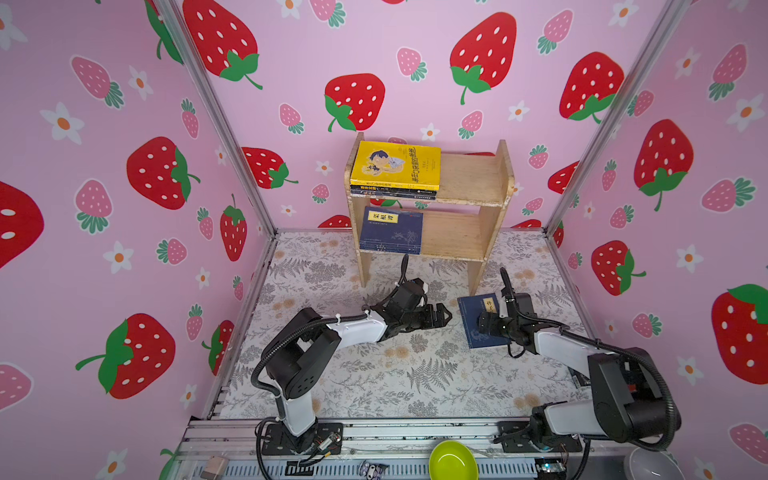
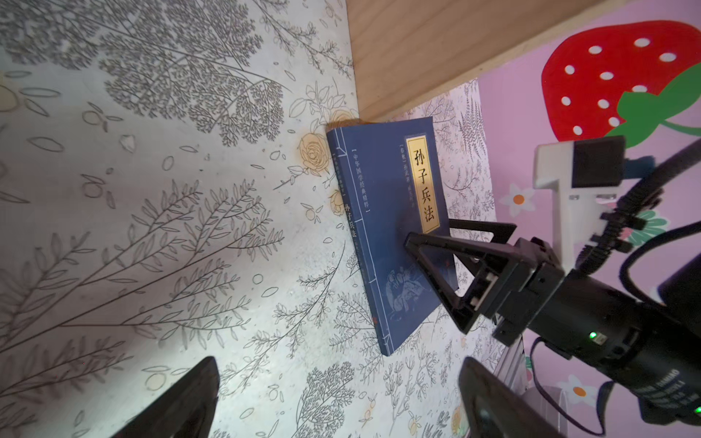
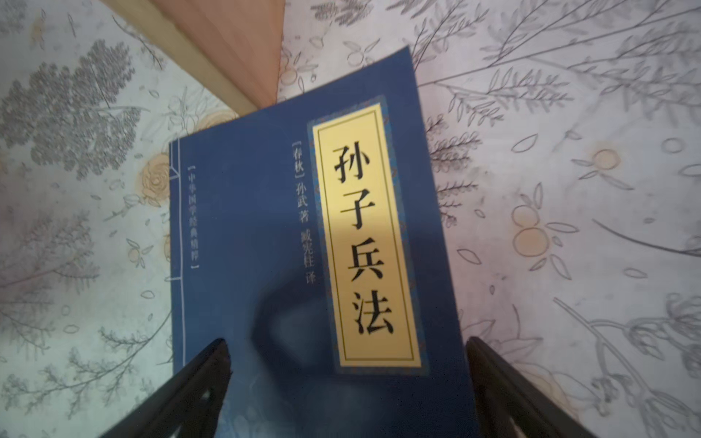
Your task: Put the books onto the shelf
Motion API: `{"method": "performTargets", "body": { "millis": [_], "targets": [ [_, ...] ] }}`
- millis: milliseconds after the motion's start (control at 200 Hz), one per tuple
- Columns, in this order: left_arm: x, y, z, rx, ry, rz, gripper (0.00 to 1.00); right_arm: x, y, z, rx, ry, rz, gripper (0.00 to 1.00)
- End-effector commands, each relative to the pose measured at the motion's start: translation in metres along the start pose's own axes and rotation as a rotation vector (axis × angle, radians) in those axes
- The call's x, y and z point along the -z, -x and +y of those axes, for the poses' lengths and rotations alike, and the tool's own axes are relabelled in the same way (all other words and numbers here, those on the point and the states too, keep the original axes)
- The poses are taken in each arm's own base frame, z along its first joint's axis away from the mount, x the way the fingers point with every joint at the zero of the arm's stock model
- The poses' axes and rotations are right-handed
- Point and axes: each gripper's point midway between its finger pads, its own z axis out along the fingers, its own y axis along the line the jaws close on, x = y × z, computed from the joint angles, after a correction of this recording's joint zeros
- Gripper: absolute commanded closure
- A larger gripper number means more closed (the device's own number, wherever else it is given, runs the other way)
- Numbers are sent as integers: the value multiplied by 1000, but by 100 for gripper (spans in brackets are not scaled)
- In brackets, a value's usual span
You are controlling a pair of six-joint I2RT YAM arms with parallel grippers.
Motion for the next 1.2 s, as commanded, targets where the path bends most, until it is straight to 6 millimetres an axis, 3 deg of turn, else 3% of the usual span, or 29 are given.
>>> {"method": "performTargets", "body": {
  "millis": [0,70,285,445,600,740,845,955,1191],
  "targets": [
    [-5,13,-9,29,-4,-28,0,-2,8,13,18,65,-1,7],
    [-9,11,-4,47,8,-20,0,-3,5,19,8,102,12,9],
    [-10,10,19,124,113,-39,1,-2,-1,64,22,254,21,14],
    [-9,3,38,187,172,-39,1,-9,-12,113,51,336,66,18],
    [-6,-10,81,331,293,-40,1,-19,-18,140,47,376,89,22],
    [-3,-20,100,424,292,-61,0,-27,-22,154,62,392,113,24],
    [-4,-13,96,436,211,-106,0,-34,-27,159,62,403,129,26],
    [-2,2,75,454,-4,-162,2,-41,-33,167,43,443,151,29],
    [36,35,46,426,-292,-297,4,-51,-39,184,68,508,184,32]
  ]
}}
